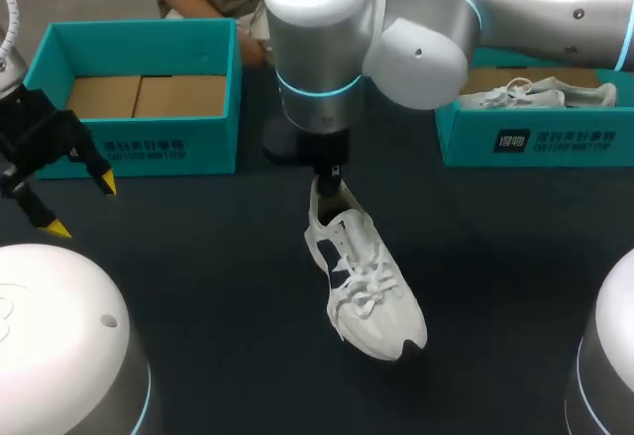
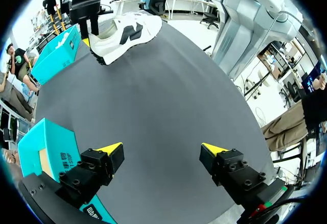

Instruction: Take the shoe out of the shoebox, open the shoe tongue, remove and reinsert the insole, then place the shoe into the shoebox

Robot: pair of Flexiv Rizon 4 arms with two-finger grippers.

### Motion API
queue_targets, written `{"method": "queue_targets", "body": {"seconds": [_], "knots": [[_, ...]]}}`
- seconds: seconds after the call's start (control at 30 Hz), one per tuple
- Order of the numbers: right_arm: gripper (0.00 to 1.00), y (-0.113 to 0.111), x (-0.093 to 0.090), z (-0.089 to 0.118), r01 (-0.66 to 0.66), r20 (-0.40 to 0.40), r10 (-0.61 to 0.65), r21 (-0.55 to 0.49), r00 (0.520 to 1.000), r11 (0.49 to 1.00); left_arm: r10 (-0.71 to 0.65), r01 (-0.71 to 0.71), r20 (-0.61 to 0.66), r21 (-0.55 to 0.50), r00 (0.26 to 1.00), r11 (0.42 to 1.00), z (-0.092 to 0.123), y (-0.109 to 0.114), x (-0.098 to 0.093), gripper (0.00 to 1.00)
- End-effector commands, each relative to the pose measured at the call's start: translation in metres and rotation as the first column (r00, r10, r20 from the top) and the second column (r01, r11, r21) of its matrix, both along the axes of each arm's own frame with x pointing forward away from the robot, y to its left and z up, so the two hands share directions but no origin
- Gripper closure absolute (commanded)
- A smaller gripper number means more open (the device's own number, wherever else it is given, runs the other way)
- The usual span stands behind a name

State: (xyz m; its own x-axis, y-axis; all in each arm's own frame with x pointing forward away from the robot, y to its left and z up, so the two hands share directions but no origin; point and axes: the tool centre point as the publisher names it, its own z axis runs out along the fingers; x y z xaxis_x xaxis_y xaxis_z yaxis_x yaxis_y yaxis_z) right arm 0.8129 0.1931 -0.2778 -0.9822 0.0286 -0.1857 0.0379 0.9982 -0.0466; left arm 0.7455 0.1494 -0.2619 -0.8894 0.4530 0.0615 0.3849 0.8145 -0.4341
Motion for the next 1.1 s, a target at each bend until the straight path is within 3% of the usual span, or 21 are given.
{"method": "queue_targets", "body": {"seconds": [0.03, 0.37, 0.5, 1.1], "knots": [[1.00, -0.008, 0.001, 0.055, -0.011, 0.011, 0.012, -0.013, 1.000, 1.000, 0.000, 0.000, 0.001, 0.002, 1.000, 1.000, 0.000, 0.000, -0.001, 0.00], [1.00, -0.024, 0.023, 0.136, 0.016, 0.048, -0.013, -0.053, 0.999, 0.998, 0.000, 0.000, 0.001, 0.002, 1.000, 1.000, 0.000, 0.000, -0.001, 0.00], [1.00, -0.023, 0.025, 0.155, 0.025, 0.065, -0.021, -0.059, 0.998, 0.998, 0.000, 0.000, 0.001, 0.002, 1.000, 1.000, 0.000, 0.000, -0.001, 0.00], [1.00, -0.016, 0.023, 0.154, 0.027, 0.059, -0.024, -0.052, 0.998, 0.998, 0.000, 0.000, 0.001, 0.002, 1.000, 1.000, 0.000, 0.000, -0.001, 0.00]]}}
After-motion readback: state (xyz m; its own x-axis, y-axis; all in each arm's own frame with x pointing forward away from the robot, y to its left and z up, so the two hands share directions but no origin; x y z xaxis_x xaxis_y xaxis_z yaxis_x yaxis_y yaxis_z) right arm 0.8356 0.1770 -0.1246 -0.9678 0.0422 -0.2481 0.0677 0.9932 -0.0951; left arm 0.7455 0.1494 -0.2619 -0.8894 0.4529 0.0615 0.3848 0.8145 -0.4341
